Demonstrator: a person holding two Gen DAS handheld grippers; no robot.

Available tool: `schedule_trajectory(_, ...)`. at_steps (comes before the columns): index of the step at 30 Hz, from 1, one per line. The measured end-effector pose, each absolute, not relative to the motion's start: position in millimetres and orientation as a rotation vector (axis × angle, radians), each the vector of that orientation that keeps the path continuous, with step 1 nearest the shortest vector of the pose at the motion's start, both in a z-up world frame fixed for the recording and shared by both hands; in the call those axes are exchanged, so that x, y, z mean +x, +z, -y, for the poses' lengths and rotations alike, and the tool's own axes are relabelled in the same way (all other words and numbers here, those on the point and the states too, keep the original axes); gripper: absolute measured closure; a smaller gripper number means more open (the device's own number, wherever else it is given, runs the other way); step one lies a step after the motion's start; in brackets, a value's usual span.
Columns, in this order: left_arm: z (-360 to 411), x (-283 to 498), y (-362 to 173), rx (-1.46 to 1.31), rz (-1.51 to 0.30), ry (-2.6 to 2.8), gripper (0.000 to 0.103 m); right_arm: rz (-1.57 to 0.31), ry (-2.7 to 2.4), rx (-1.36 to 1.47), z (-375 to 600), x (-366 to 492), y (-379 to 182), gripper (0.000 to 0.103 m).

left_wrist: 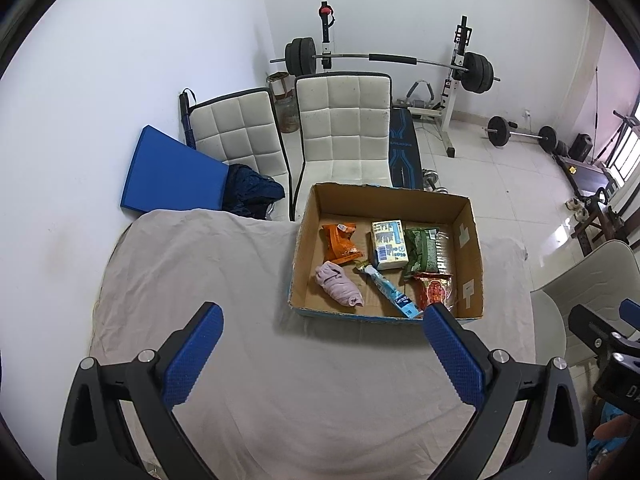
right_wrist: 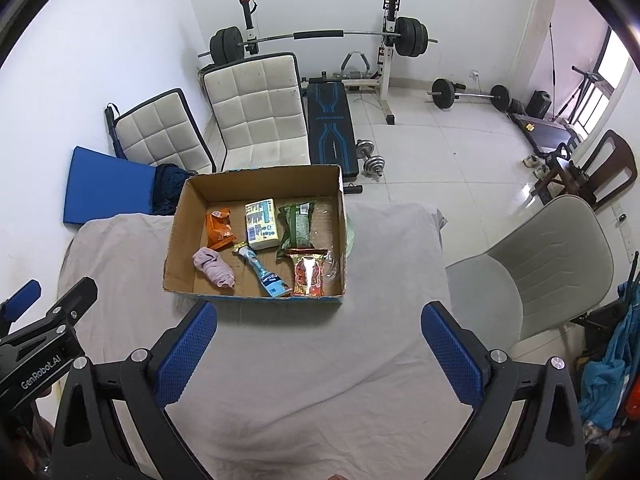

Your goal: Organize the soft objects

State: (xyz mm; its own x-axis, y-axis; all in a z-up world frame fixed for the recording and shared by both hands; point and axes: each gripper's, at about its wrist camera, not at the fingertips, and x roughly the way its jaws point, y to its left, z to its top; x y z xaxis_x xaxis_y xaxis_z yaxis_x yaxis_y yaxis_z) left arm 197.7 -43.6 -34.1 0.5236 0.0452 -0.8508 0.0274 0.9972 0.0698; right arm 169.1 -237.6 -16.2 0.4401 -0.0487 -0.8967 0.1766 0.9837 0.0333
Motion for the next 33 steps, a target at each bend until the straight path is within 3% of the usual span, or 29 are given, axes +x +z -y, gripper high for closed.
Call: schedule_trajectory(33, 46.6, 181.1, -31.3, 0.038, -1.009, 0.016, 0.000, -1.094, -0.141, 0.091, 232.4, 166.2, -12.2, 0.000)
